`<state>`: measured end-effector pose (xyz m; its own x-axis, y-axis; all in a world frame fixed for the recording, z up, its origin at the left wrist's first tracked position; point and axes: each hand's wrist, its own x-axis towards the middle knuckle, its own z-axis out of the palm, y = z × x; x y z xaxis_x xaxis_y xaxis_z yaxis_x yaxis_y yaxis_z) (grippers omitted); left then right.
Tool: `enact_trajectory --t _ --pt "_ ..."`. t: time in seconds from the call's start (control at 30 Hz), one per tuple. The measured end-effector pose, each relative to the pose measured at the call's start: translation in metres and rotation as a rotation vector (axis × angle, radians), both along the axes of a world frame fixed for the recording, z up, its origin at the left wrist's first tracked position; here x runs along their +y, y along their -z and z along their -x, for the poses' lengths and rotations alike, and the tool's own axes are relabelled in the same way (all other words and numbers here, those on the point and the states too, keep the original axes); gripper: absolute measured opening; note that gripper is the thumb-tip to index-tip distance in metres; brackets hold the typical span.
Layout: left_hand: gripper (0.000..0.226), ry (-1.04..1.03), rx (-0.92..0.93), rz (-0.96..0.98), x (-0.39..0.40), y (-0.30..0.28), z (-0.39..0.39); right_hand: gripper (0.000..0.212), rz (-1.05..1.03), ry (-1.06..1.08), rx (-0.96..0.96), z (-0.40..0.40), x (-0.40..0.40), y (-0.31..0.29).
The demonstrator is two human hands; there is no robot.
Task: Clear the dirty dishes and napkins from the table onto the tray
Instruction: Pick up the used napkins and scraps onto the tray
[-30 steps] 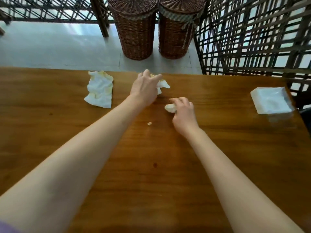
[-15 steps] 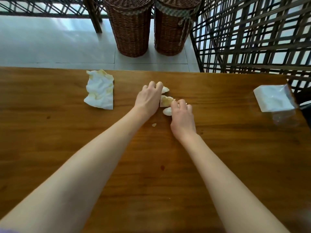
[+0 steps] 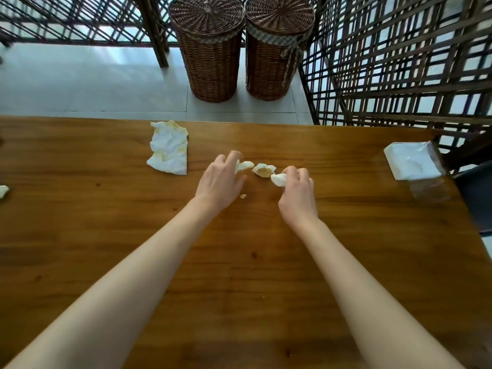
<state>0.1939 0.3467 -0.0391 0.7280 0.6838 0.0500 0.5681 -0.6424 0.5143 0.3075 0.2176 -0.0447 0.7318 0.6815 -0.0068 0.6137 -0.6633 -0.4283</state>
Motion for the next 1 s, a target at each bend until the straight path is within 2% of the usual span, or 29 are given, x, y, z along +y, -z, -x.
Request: enact_trajectory --t 0.1,0.2,0.23,0.3,0.4,0.53,0.73,1.0 --pt "0.046 0.084 0.058 -0.021 -0.011 0.009 0.005 0.046 -0.032 -0.044 0.011 -0.006 0.016 -0.003" --pt "0.042 0.140 0.155 -0.057 -0.016 0.019 0.009 0.073 0.076 -0.119 0.088 -0.012 0.034 -0.001" --pt "0.038 0.146 0.165 -0.070 -0.016 0.021 0.009 0.076 0.127 -0.137 0.122 -0.013 0.038 0.001" --pt "0.031 0.150 0.158 -0.087 -0.014 0.023 0.008 0.067 0.190 -0.159 0.150 -0.014 0.043 0.007" --pt "0.024 0.144 0.152 -0.092 -0.011 0.023 0.007 0.046 0.188 -0.157 0.082 -0.014 0.043 0.015" --pt "0.021 0.122 0.186 -0.131 -0.010 0.026 0.008 0.033 0.177 -0.155 0.023 -0.015 0.037 0.019" --pt "0.019 0.116 0.244 -0.186 -0.014 0.023 0.011 0.033 0.146 -0.088 0.045 -0.010 0.016 0.022" --pt "0.012 -0.066 0.209 -0.164 -0.017 0.011 0.059 0.035 0.123 -0.035 0.092 0.002 -0.018 0.012"
